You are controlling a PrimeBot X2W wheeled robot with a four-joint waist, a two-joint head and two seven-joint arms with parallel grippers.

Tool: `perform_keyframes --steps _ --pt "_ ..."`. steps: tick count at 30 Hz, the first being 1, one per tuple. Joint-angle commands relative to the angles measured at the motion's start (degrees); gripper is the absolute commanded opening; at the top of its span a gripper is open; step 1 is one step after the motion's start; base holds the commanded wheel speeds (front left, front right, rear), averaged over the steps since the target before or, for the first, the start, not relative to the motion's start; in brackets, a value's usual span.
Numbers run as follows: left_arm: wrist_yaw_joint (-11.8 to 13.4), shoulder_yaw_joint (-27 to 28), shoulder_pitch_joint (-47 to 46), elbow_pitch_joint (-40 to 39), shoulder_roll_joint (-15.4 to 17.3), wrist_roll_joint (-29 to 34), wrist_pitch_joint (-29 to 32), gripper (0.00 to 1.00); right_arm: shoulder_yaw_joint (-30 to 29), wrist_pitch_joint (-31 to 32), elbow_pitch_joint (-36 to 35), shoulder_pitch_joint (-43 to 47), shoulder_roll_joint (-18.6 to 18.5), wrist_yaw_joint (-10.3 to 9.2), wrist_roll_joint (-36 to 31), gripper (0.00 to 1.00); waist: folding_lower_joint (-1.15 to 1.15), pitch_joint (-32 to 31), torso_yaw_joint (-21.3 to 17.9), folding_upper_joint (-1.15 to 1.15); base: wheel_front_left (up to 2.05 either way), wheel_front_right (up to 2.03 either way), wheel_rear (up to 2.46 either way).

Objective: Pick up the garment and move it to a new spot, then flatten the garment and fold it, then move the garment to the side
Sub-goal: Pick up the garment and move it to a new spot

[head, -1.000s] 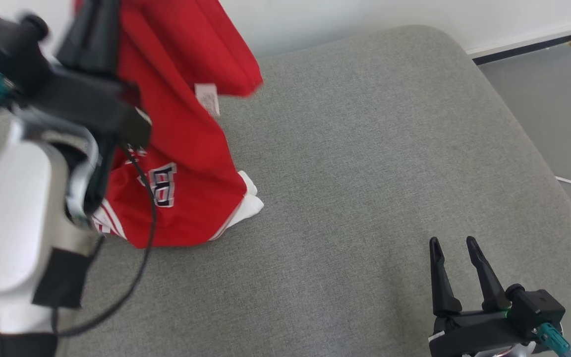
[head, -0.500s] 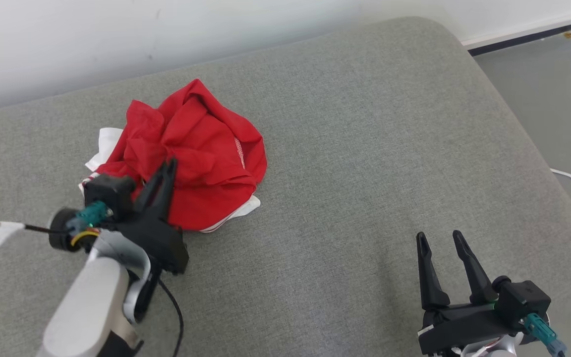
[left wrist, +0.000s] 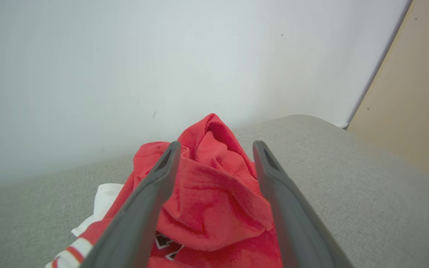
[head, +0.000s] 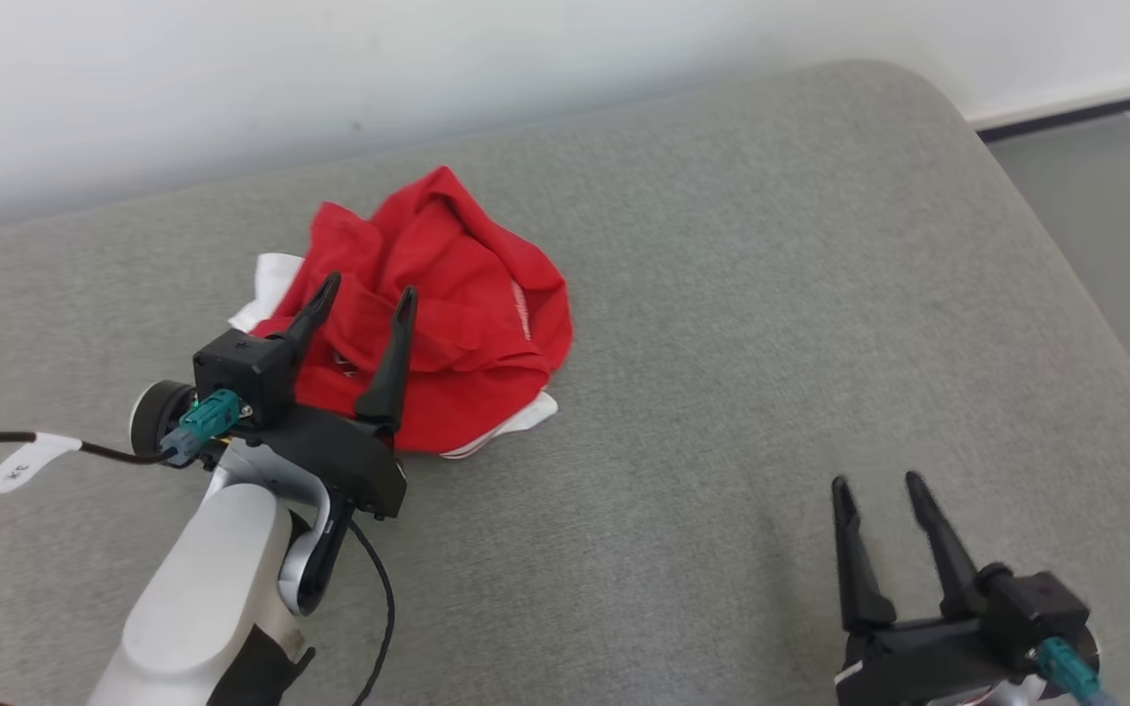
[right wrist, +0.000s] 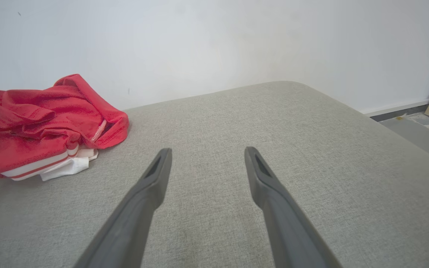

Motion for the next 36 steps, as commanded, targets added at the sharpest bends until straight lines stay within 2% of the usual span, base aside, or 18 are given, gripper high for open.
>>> perform_keyframes --steps 1,4,12,19,24,31,36 --pt "-0.04 0.01 -0.57 -0.44 0.15 0.27 -0.80 1.00 0.21 -0.04 0.04 1.09 -0.02 0.19 -0.68 1.00 0.00 -2.00 2.13 0.00 0.00 0.00 0.00" --pt "0.27 0.38 -0.31 -1.27 0.76 0.48 -1.28 1.00 0.02 -0.04 -0.06 1.56 -0.08 0.19 -1.01 1.00 0.00 -2.86 2.99 0.00 0.00 0.00 0.00" --pt "3.01 3.60 6.38 -7.52 5.27 1.61 -2.35 1.00 -1.13 -0.04 -0.81 3.80 -0.07 0.19 -2.94 1.00 0.00 -6.04 6.55 0.00 0.00 0.00 0.00" --pt "6.19 10.17 17.14 -17.07 8.27 1.88 -2.43 1.00 -1.39 -0.04 -1.36 5.03 -0.03 0.19 -4.03 1.00 0.00 -7.68 9.09 0.00 0.00 0.00 0.00" --pt "7.08 14.89 23.81 -22.95 7.35 3.95 -2.44 1.00 -1.19 -0.05 -1.65 5.43 -0.04 0.19 -4.46 1.00 0.00 -8.63 10.70 0.00 0.00 0.00 0.00" --pt "7.48 20.32 31.64 -28.60 4.14 9.23 -2.45 1.00 -0.80 -0.04 -2.18 6.11 -0.03 0.19 -4.65 1.00 0.00 -9.49 12.02 0.00 0.00 0.00 0.00" --pt "6.87 22.81 36.03 -30.18 -0.02 12.07 -2.45 1.00 -0.93 -0.04 -2.74 6.63 -0.03 0.19 -4.80 1.00 0.00 -10.14 12.92 0.00 0.00 0.00 0.00"
